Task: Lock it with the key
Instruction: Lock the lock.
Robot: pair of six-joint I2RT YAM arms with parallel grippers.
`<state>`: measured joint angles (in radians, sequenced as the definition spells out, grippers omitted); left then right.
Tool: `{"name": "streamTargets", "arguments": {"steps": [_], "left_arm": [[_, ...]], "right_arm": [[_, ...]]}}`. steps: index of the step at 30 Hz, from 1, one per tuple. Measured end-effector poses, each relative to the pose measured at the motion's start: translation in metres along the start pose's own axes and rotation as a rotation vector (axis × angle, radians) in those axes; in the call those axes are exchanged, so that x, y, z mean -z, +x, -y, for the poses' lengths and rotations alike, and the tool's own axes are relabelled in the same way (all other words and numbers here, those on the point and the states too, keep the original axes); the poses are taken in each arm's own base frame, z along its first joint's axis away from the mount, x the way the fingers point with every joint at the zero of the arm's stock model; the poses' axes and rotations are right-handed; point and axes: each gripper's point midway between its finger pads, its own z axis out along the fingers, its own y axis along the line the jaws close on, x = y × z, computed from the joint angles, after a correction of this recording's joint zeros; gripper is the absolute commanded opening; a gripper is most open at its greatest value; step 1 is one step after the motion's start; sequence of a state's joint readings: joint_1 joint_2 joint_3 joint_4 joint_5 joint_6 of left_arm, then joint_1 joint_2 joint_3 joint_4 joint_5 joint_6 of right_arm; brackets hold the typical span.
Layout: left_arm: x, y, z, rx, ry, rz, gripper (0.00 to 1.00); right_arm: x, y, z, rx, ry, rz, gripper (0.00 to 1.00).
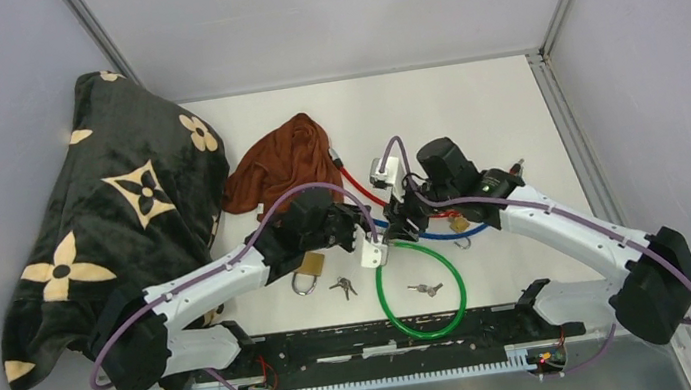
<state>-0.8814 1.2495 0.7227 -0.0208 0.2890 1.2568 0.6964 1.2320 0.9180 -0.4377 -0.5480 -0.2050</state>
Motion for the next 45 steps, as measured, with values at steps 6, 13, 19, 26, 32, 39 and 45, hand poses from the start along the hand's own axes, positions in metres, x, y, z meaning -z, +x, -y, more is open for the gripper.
{"name": "streamTargets", "arguments": {"steps": [6, 13, 19, 26, 32, 39, 45], "left_arm": [[0.019, -0.007, -0.022, 0.348, -0.133, 0.031, 0.02], [0.091, -0.024, -0.076, 0.84, -0.406, 0.264, 0.02], [0.121, -0.052, -0.068, 1.039, -0.422, 0.489, 0.02], [0.137, -0.047, -0.057, 1.159, -0.472, 0.549, 0.02], [0.156, -0.053, -0.066, 1.152, -0.534, 0.616, 0.02], [0.164, -0.057, -0.068, 1.162, -0.56, 0.654, 0.02], [0.164, -0.055, -0.067, 1.169, -0.563, 0.655, 0.02]], "right_arm": [[0.039, -0.042, 0.037, 0.101, 0.273, 0.157, 0.98], [0.097, -0.074, 0.077, 0.203, 0.579, 0.336, 0.98], [0.102, -0.074, 0.096, 0.237, 0.649, 0.315, 0.98], [0.099, -0.076, 0.102, 0.24, 0.659, 0.332, 0.96], [0.075, -0.047, 0.108, 0.196, 0.653, 0.357, 0.93], [0.047, -0.019, 0.121, 0.124, 0.649, 0.38, 0.91], [0.022, -0.022, 0.127, 0.083, 0.588, 0.44, 0.86]]}}
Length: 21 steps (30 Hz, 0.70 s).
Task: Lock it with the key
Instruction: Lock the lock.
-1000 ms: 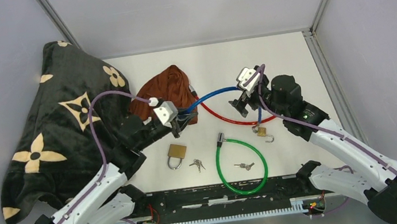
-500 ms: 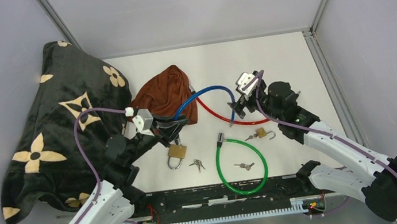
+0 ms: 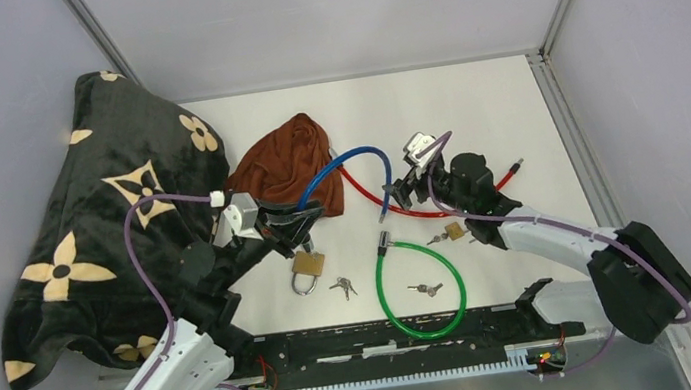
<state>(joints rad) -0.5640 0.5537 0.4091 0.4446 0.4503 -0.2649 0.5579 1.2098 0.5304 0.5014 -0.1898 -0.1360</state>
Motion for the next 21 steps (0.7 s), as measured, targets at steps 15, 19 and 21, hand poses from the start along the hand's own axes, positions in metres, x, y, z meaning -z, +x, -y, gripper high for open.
{"name": "streamTargets", "arguments": {"steps": [15, 19, 21], "left_arm": [[0.002, -0.004, -0.005, 0.002, -0.021, 0.012, 0.02], [0.004, -0.007, -0.008, 0.01, -0.038, 0.022, 0.02], [0.005, -0.006, -0.012, 0.015, -0.061, 0.027, 0.02]], "right_arm": [[-0.042, 0.051, -0.024, -0.201, -0.084, -0.034, 0.32], [-0.044, 0.046, -0.027, -0.234, -0.097, -0.015, 0.0], [-0.044, 0.044, -0.027, -0.244, -0.104, -0.015, 0.0]]}}
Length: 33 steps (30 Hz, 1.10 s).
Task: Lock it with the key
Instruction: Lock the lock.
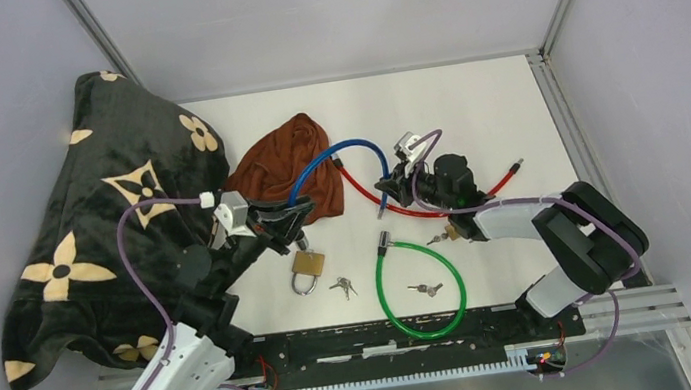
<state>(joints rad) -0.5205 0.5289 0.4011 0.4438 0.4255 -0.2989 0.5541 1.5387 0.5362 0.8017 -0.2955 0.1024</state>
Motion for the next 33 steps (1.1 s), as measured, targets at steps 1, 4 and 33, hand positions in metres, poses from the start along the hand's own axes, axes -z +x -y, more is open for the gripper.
{"name": "streamTargets", "arguments": {"steps": [1, 4, 33], "left_arm": [[0.001, 0.001, -0.004, 0.006, -0.02, 0.002, 0.02], [0.008, 0.016, -0.024, 0.041, -0.12, -0.01, 0.05], [0.039, 0.119, -0.05, 0.094, -0.219, -0.27, 0.58]], "right_arm": [[0.0, -0.001, 0.0, -0.006, 0.0, -0.003, 0.0], [0.002, -0.015, -0.001, -0.007, -0.003, -0.001, 0.0], [0.054, -0.199, -0.03, 0.229, -0.063, 0.216, 0.0]]}}
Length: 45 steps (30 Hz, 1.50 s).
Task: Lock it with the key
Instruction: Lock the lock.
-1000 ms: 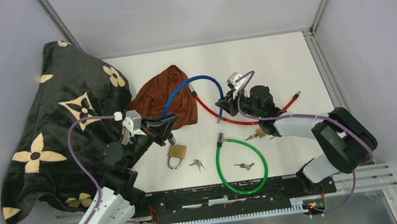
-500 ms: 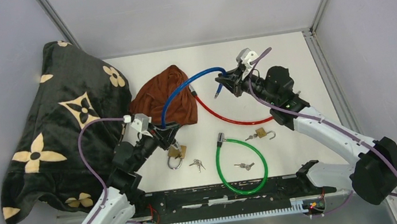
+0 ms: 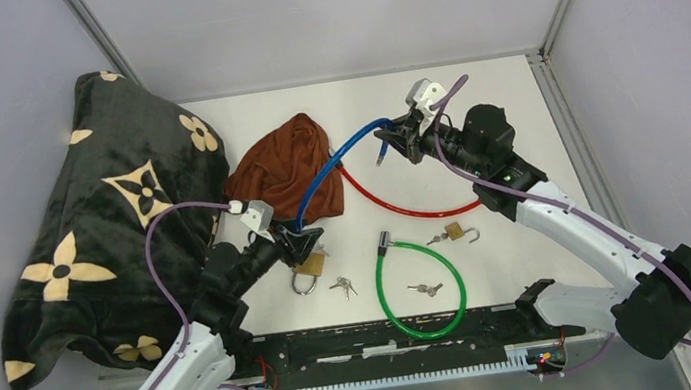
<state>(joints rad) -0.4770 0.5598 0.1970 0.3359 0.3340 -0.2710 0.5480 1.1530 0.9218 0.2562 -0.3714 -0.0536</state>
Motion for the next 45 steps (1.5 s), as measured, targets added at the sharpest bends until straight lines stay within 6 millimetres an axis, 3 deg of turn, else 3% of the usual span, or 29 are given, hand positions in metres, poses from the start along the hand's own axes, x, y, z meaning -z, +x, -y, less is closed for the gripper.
{"name": "streamTargets", "arguments": {"steps": [7, 17, 27, 39, 43, 45], "left_arm": [[0.002, 0.006, -0.003, -0.059, 0.001, -0.023, 0.62], [-0.003, 0.012, -0.004, -0.059, 0.007, -0.041, 0.61], [-0.008, 0.023, -0.006, -0.043, -0.012, -0.044, 0.62], [-0.016, 0.013, -0.002, -0.062, -0.037, 0.022, 0.69], [-0.019, 0.015, 0.002, -0.064, -0.023, 0.023, 0.55], [-0.02, 0.016, 0.006, -0.073, -0.008, 0.025, 0.54]], "right_arm": [[0.0, -0.025, 0.014, 0.075, 0.052, 0.018, 0.0], [-0.001, -0.027, 0.016, 0.077, 0.055, 0.016, 0.0], [-0.005, -0.036, 0.002, 0.055, 0.015, 0.051, 0.0], [-0.012, -0.051, -0.018, 0.059, -0.016, 0.086, 0.0], [-0.015, -0.052, -0.019, 0.057, -0.008, 0.087, 0.0], [-0.016, -0.052, -0.019, 0.053, -0.005, 0.087, 0.0]]}}
